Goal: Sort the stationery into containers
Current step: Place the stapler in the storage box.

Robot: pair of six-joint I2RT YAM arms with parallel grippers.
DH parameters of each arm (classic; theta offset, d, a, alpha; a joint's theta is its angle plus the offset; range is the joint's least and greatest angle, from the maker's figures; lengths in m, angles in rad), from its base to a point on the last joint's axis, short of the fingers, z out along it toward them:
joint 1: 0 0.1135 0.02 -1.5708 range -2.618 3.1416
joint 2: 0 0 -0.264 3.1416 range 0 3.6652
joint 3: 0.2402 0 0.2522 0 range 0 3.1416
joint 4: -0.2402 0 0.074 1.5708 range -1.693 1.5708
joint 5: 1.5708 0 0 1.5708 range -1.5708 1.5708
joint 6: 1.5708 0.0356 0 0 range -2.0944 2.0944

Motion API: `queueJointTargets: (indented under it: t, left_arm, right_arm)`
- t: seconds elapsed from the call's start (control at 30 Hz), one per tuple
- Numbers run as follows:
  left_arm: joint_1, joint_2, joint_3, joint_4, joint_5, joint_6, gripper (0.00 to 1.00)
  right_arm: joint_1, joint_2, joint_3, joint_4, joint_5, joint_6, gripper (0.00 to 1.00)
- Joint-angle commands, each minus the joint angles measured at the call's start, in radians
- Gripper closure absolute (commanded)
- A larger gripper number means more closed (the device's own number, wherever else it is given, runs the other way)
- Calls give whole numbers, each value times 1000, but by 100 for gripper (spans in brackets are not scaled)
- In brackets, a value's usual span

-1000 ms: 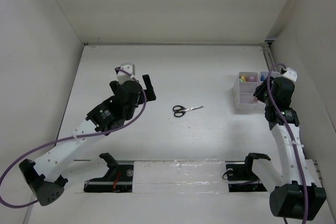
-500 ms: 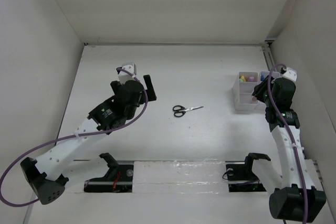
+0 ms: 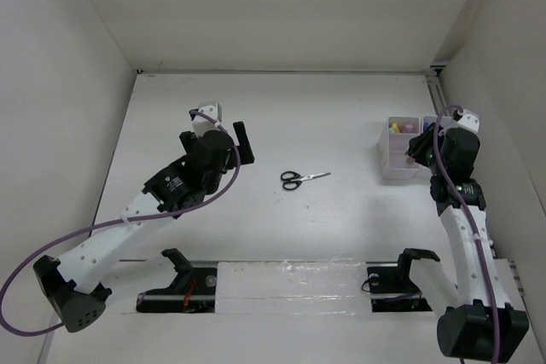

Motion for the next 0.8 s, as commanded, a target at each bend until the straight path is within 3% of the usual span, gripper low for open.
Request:
queueJointTargets:
  t: [0.0,0.3,0.77]
  left_arm:
    - [1,-21,3,14,-11,12,0]
    - [1,-64,3,14,26,21,0]
    - [1,-105,-7,42,98,40,0]
  right_arm:
    - [-7,-25,-16,109,-55,-1,100]
    - [-7,-45,-61,244,-110,-38,100]
    - [-7,30,-176,590,-106,-79,100]
